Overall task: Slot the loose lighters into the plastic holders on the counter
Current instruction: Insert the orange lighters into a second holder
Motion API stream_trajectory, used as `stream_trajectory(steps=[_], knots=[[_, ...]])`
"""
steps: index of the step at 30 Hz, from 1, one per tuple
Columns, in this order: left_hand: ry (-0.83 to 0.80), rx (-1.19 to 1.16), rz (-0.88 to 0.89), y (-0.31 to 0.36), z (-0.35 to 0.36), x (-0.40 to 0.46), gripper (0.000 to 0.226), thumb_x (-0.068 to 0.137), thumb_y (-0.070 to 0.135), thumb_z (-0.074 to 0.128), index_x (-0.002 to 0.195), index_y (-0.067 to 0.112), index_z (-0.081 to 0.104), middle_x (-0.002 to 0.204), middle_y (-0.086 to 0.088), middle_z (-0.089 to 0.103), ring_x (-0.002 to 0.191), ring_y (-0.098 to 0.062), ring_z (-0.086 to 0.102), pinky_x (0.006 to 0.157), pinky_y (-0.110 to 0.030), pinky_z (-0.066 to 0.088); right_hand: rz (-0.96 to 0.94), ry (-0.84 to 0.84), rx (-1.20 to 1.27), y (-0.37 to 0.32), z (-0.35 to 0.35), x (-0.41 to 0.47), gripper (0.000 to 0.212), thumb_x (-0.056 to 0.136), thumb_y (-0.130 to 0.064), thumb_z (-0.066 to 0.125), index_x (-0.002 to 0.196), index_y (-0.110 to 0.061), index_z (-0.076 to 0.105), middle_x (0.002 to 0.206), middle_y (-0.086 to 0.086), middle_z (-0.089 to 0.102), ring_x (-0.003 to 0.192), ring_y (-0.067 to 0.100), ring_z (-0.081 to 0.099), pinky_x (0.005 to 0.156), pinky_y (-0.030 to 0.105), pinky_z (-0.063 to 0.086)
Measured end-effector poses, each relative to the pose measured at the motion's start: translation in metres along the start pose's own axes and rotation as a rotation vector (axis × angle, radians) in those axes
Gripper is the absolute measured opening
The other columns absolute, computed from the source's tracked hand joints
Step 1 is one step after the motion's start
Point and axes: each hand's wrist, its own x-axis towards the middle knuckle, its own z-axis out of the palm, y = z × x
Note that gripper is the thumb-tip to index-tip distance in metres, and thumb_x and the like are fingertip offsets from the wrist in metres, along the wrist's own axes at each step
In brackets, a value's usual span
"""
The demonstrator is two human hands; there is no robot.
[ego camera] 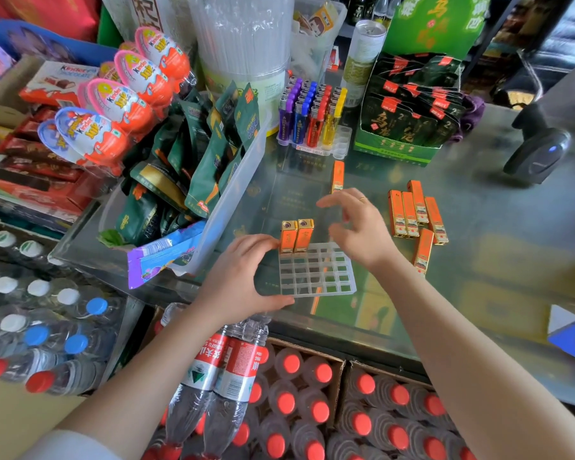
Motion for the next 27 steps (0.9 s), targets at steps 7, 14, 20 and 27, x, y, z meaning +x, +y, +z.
stream_trajectory(steps=[7,14,20,27], knots=[[0.0,-0.01,-0.001,-0.001,0.0,0.001,0.084,0.056,0.064,0.059,0.123,0.014,0.052,0.124,0.003,0.052,0.116,-0.005,0.035,0.097,-0.025,0.029,0.472,0.199,-0.212,0.015,0.007,0.063,0.035,0.091,-0.037,0.043,0.109,-0.007,0.052,0.119,0.01,0.049,0.084,0.025,0.05,0.068,0.032,0.037],[0.006,-0.015,0.0,-0.002,0.001,-0.001,0.084,0.056,0.063,0.06,0.123,0.012,0.053,0.124,0.003,0.052,0.116,-0.005,0.035,0.099,-0.029,0.032,0.548,0.188,-0.371,0.014,0.012,0.083,0.037,0.087,-0.034,0.054,0.11,-0.006,0.05,0.111,0.014,0.055,0.094,0.036,0.057,0.069,0.038,0.046],[0.005,-0.004,0.01,-0.002,0.001,0.0,0.083,0.056,0.064,0.061,0.121,0.013,0.054,0.123,0.002,0.053,0.115,-0.008,0.037,0.098,-0.029,0.033,0.326,0.211,-0.029,0.007,0.003,0.055,0.018,0.084,-0.026,0.061,0.097,-0.013,0.058,0.086,-0.003,0.059,0.071,0.011,0.053,0.057,0.019,0.042],[-0.015,0.005,-0.009,-0.001,0.0,-0.001,0.086,0.056,0.067,0.059,0.124,0.014,0.052,0.125,0.002,0.053,0.116,-0.012,0.041,0.098,-0.027,0.034,0.018,0.211,0.27,-0.001,-0.002,-0.018,0.02,0.082,-0.004,0.063,0.097,-0.015,0.057,0.085,-0.006,0.064,0.073,0.013,0.058,0.068,0.022,0.047]])
